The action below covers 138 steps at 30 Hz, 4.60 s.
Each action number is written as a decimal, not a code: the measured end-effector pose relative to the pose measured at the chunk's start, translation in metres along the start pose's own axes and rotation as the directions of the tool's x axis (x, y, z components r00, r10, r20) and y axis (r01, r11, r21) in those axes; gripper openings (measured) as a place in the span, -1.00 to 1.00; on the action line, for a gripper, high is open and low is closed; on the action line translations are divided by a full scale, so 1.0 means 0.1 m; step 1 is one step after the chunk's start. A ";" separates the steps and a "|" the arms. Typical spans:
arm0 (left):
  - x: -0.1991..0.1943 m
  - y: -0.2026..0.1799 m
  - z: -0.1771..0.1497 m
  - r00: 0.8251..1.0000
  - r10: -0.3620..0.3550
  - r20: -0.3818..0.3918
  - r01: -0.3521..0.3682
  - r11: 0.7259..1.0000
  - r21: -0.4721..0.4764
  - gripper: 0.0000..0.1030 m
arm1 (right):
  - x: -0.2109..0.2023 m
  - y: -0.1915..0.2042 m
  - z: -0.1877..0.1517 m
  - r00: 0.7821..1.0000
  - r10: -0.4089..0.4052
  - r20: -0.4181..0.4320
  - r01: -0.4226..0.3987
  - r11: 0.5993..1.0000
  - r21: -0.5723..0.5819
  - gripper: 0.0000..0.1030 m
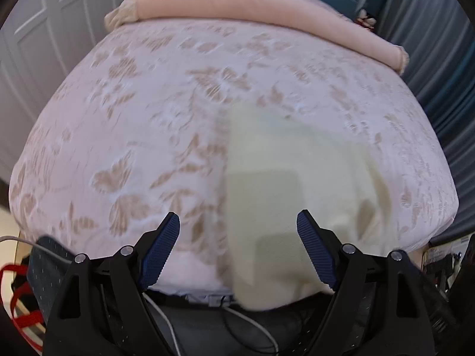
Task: Fold small clothes
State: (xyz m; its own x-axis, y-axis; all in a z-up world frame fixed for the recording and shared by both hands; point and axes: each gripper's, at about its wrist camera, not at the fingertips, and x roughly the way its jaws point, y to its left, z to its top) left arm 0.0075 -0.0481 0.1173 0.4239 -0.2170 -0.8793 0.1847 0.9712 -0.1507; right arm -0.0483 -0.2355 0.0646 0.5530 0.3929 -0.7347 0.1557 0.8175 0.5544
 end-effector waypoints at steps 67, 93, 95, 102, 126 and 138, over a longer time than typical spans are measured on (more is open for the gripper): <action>0.61 -1.17 -0.45 0.996 0.010 -0.093 0.022 0.944 0.330 0.70 | -0.53 -1.14 -0.28 0.901 -0.432 0.033 0.433 0.899 -0.062 -0.69; 0.62 -1.34 -0.43 0.987 0.114 -0.113 -0.067 0.933 0.354 0.76 | -0.10 -0.36 -0.38 0.957 -0.289 -0.011 0.279 0.934 -0.225 -0.65; 0.58 -1.32 -0.42 0.987 0.119 -0.104 -0.076 0.934 0.350 0.76 | -0.28 -0.34 -0.37 0.959 -0.279 0.044 0.282 0.935 -0.214 -0.65; 0.24 -0.86 -0.16 0.991 0.137 -0.010 -0.132 0.970 0.202 0.73 | 0.07 -0.72 -0.31 0.941 -0.334 -0.062 0.323 0.937 -0.136 -0.85; 0.46 -1.03 -0.28 0.988 0.141 -0.057 -0.125 0.966 0.227 0.73 | -0.77 -1.13 0.12 0.918 -0.326 0.225 0.338 0.941 -0.014 -0.77; 0.46 -1.12 -0.24 0.984 0.173 -0.045 -0.157 0.957 0.243 0.74 | -0.80 -1.32 0.21 0.922 -0.357 0.150 0.354 0.934 0.050 0.22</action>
State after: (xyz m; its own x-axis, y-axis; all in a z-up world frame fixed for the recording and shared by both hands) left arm -0.0153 -0.1646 0.0829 0.4092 -0.0414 -0.9115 0.3255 0.9399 0.1034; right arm -0.0956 -0.3836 0.0587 0.5771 0.0068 -0.8167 0.3817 0.8818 0.2771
